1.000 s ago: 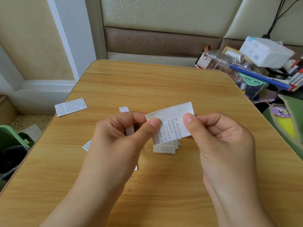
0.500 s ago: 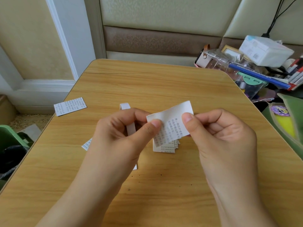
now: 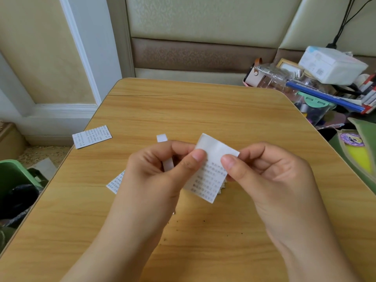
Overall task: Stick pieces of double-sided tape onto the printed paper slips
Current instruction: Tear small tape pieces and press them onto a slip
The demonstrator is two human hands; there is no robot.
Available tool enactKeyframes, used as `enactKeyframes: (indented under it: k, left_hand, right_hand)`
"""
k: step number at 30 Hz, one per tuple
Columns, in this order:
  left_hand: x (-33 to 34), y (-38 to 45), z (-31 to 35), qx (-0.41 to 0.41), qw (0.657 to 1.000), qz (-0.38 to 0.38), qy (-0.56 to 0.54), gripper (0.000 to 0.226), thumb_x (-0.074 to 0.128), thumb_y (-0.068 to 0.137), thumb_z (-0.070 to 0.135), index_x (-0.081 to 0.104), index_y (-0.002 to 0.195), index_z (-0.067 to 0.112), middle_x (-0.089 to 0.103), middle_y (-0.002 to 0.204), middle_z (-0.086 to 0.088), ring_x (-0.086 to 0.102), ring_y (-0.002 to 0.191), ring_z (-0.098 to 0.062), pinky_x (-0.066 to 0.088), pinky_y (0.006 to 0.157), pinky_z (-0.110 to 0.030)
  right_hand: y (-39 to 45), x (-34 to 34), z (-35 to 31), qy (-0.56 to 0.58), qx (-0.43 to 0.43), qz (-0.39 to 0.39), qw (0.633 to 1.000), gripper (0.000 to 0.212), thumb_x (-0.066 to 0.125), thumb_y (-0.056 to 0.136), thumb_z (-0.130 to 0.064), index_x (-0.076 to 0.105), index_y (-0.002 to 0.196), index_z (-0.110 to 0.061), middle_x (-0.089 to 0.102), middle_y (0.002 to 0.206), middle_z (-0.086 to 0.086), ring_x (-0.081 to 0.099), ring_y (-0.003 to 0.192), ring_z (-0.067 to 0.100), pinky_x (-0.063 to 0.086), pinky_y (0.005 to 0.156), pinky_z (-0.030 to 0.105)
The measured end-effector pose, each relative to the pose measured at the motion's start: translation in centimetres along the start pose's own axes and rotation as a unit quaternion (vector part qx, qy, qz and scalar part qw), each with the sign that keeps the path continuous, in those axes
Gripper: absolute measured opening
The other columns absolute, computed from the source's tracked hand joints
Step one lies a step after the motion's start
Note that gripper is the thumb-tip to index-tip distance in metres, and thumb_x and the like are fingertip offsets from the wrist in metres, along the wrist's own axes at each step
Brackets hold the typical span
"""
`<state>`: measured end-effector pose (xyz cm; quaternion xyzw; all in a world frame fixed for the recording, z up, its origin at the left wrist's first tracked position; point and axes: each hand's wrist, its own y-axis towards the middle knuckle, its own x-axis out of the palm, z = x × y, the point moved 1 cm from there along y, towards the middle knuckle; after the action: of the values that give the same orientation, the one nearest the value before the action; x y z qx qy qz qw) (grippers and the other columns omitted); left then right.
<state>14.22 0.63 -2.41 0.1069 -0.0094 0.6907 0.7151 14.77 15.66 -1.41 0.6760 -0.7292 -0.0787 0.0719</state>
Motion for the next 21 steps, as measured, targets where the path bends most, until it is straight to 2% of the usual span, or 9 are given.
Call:
enactKeyframes:
  k: [2,5,7,9,12,14,15,18,21]
  left_hand:
    - [0.0,0.0,-0.2,-0.006,1.000,0.009,-0.027,0.023,0.074,0.064,0.041,0.076,0.075,0.021,0.066,0.075,-0.019,0.049,0.066,-0.037,0.035,0.063,-0.047]
    - [0.1,0.1,-0.3,-0.011,0.999,0.016,-0.039,0.026,0.073,0.060,0.044,0.075,0.073,0.022,0.057,0.075,-0.028,0.044,0.069,-0.030,0.033,0.060,-0.045]
    - [0.0,0.0,-0.3,-0.009,0.999,0.018,-0.035,0.026,0.073,0.059,0.045,0.075,0.072,0.022,0.056,0.068,-0.019,0.040,0.063,-0.028,0.030,0.055,-0.041]
    - [-0.1,0.0,-0.3,-0.011,0.999,0.019,-0.034,0.024,0.073,0.057,0.043,0.074,0.068,0.022,0.053,0.057,-0.003,0.033,0.057,-0.025,0.026,0.053,-0.035]
    - [-0.2,0.1,0.1,-0.018,0.999,0.010,-0.029,0.013,0.077,0.057,0.031,0.071,0.059,0.021,0.049,0.050,0.009,0.038,0.050,-0.008,0.029,0.052,-0.022]
    - [-0.2,0.2,0.3,-0.016,0.999,0.014,-0.024,0.007,0.073,0.062,0.026,0.072,0.058,0.021,0.050,0.048,0.012,0.044,0.049,-0.003,0.035,0.050,-0.013]
    - [-0.1,0.2,0.3,-0.013,0.999,0.020,-0.027,0.006,0.071,0.064,0.026,0.073,0.061,0.022,0.052,0.048,0.013,0.046,0.050,-0.001,0.037,0.051,-0.011]
    - [-0.1,0.2,0.2,-0.011,0.999,0.030,-0.039,0.006,0.070,0.065,0.026,0.075,0.066,0.024,0.060,0.052,0.010,0.056,0.057,-0.002,0.042,0.056,-0.013]
    - [-0.1,0.2,0.0,-0.012,0.998,0.037,-0.042,0.006,0.070,0.066,0.027,0.075,0.065,0.024,0.066,0.060,0.006,0.060,0.064,-0.005,0.044,0.058,-0.015]
  right_hand:
    - [-0.1,0.4,0.1,0.027,0.016,0.001,1.000,0.005,0.074,0.065,-0.024,0.070,0.066,-0.023,0.069,0.064,0.001,0.063,0.060,0.008,0.049,0.058,0.016]
    - [-0.1,1.0,0.0,0.054,0.017,0.033,0.998,0.011,0.079,0.065,-0.020,0.069,0.063,-0.022,0.067,0.060,0.000,0.061,0.058,0.008,0.048,0.056,0.015]
    - [-0.1,1.1,0.1,0.065,0.016,0.056,0.996,0.017,0.085,0.063,-0.018,0.068,0.061,-0.021,0.066,0.058,-0.001,0.059,0.056,0.007,0.047,0.055,0.014]
    - [-0.1,1.2,0.1,0.062,0.013,0.057,0.996,0.017,0.084,0.063,-0.018,0.068,0.060,-0.022,0.065,0.057,-0.003,0.059,0.055,0.006,0.046,0.054,0.014]
    - [-0.1,1.1,-0.1,0.036,0.007,0.045,0.998,0.016,0.084,0.061,-0.020,0.069,0.061,-0.021,0.064,0.055,-0.004,0.057,0.053,0.006,0.045,0.053,0.014]
    - [0.0,1.0,-0.3,0.031,0.009,0.037,0.999,0.013,0.081,0.059,-0.021,0.069,0.062,-0.019,0.062,0.054,-0.004,0.055,0.051,0.004,0.044,0.052,0.013]
    - [0.0,0.9,-0.3,0.023,0.008,0.033,0.999,0.017,0.086,0.059,-0.018,0.069,0.063,-0.019,0.062,0.053,-0.003,0.054,0.050,0.004,0.044,0.051,0.013]
    - [0.1,0.9,-0.1,0.017,0.006,0.018,1.000,0.009,0.076,0.063,-0.014,0.069,0.064,-0.019,0.063,0.054,-0.002,0.055,0.051,0.004,0.044,0.051,0.013]
    - [0.0,0.8,0.1,0.022,0.007,0.020,1.000,0.007,0.075,0.063,-0.016,0.069,0.062,-0.019,0.064,0.055,-0.003,0.056,0.052,0.004,0.044,0.052,0.013]
